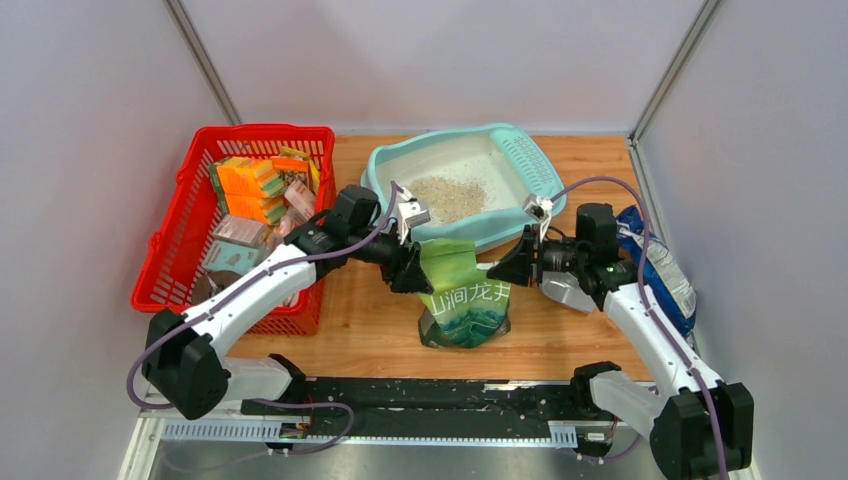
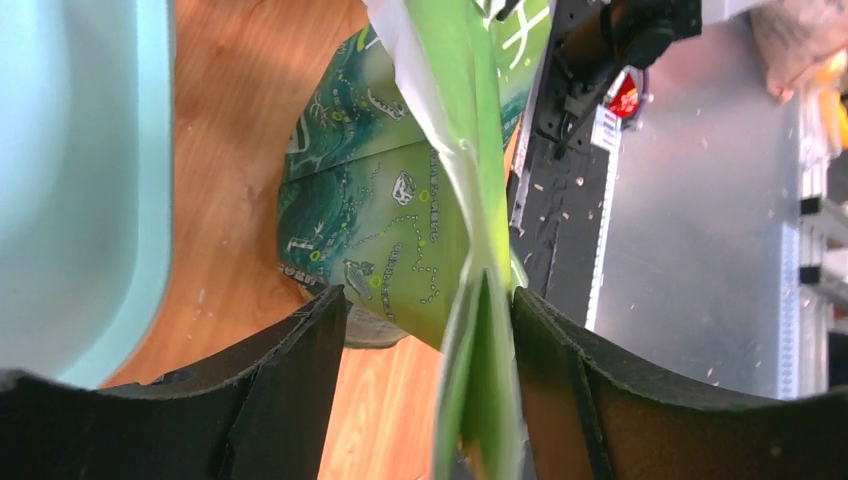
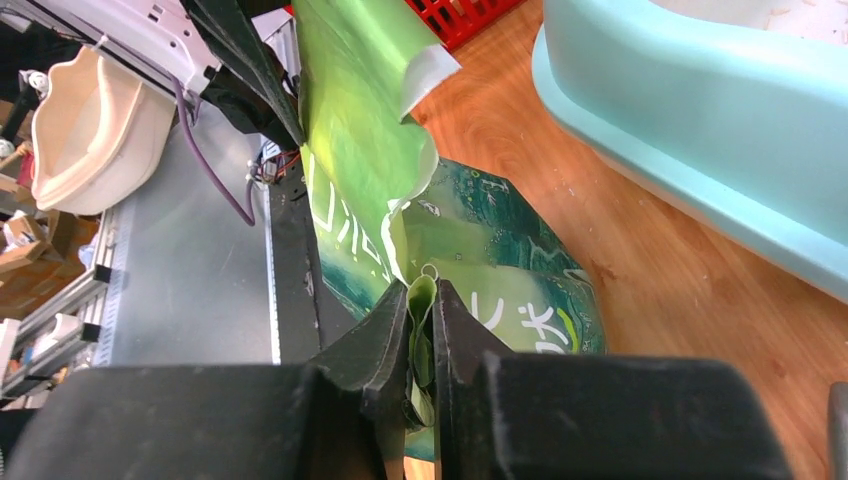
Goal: Fill the litter box with clean litter
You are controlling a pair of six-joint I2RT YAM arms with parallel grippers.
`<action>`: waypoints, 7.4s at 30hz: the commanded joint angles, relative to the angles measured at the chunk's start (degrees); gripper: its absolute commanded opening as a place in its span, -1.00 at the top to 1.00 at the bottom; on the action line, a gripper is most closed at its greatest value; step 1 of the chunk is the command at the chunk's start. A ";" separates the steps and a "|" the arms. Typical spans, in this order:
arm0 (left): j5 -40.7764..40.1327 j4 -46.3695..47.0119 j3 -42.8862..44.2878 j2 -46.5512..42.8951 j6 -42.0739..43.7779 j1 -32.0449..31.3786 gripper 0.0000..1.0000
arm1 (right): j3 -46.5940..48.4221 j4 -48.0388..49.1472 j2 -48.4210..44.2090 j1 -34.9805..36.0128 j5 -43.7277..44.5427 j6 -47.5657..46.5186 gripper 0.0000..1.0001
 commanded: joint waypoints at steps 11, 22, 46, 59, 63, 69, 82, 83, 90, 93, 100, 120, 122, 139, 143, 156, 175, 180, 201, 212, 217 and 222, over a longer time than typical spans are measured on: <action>-2.75 21.96 -7.49 -1.53 -22.56 0.61 0.27 | 1.52 3.53 2.00 -0.02 -1.02 8.95 0.53; 0.33 22.40 -5.65 0.66 -22.56 0.70 0.56 | -1.21 7.95 1.30 0.77 -1.46 12.57 0.69; 1.47 34.53 -3.28 6.98 -27.92 -2.46 -0.15 | 3.98 -15.17 -5.55 -10.91 -1.11 7.99 1.00; 5.95 42.79 -6.79 9.54 -32.23 -3.61 0.39 | -1.73 -1.90 -5.21 -10.83 -2.52 18.80 0.70; 6.04 43.50 -6.79 10.07 -32.49 -3.52 0.58 | -2.26 0.30 -4.32 -10.39 -3.40 19.51 0.50; 6.65 44.55 -6.18 10.77 -33.20 -3.61 0.80 | -3.40 2.23 -4.06 -8.19 -2.08 19.95 0.45; 5.43 39.89 -8.19 8.05 -32.23 -2.99 0.10 | -3.32 1.45 -5.37 -7.66 0.03 25.38 0.99; 5.42 40.24 -8.37 7.96 -32.23 -3.08 0.18 | -2.80 0.92 -5.55 -7.66 -0.06 25.92 0.99; 8.14 41.65 -8.64 9.01 -37.75 -0.37 0.95 | -0.07 -7.95 -0.99 -7.92 -5.14 29.44 1.00; 14.89 39.64 -5.93 10.67 -39.61 0.79 1.00 | 0.37 -9.98 0.68 -8.36 -7.26 32.77 1.00; 27.84 52.55 -4.77 16.75 -62.19 1.93 1.00 | 4.58 -20.96 4.99 -10.21 -12.44 32.78 1.00; 25.29 15.95 1.28 15.52 -45.22 4.30 0.54 | 5.66 -31.00 14.31 -16.63 -14.30 44.55 1.00; 19.86 3.66 9.32 13.95 -32.56 4.57 0.15 | 4.86 -30.46 14.05 -16.63 -14.03 45.17 1.00; -11.81 -7.65 18.26 0.22 29.36 -8.08 -0.50 | 6.44 -30.02 16.07 -16.63 -13.59 45.61 1.00; -11.89 -9.85 20.18 3.73 41.39 -12.56 -0.48 | 7.58 -29.58 16.33 -16.72 -13.07 45.88 1.00; -20.23 -3.17 19.31 13.58 41.25 -20.57 -0.46 | 6.88 -30.02 16.42 -16.72 -13.06 45.44 1.00; -18.22 -12.22 21.95 18.15 38.26 -20.75 0.00 | 6.17 -30.11 16.33 -17.15 -11.92 45.44 1.00; -15.85 -14.07 22.39 19.03 37.64 -20.75 0.27 | 5.56 -31.08 16.42 -17.24 -10.78 44.65 1.00; -8.03 -10.03 19.93 17.02 30.18 -17.32 1.00 | 43.63 -65.89 8.98 -21.92 -3.32 -44.68 -0.21; -2.58 -8.80 18.79 16.05 27.45 -15.30 0.98 | 21.03 -44.87 -13.11 1.47 13.39 -63.09 -0.43; -1.26 -8.45 18.79 15.96 26.57 -14.86 0.99 | 19.19 -43.91 -11.45 6.13 16.54 -69.07 -0.43; 0.24 -7.66 18.52 16.13 24.99 -14.33 0.99 | 15.94 -40.40 -11.09 10.52 18.13 -69.35 -0.41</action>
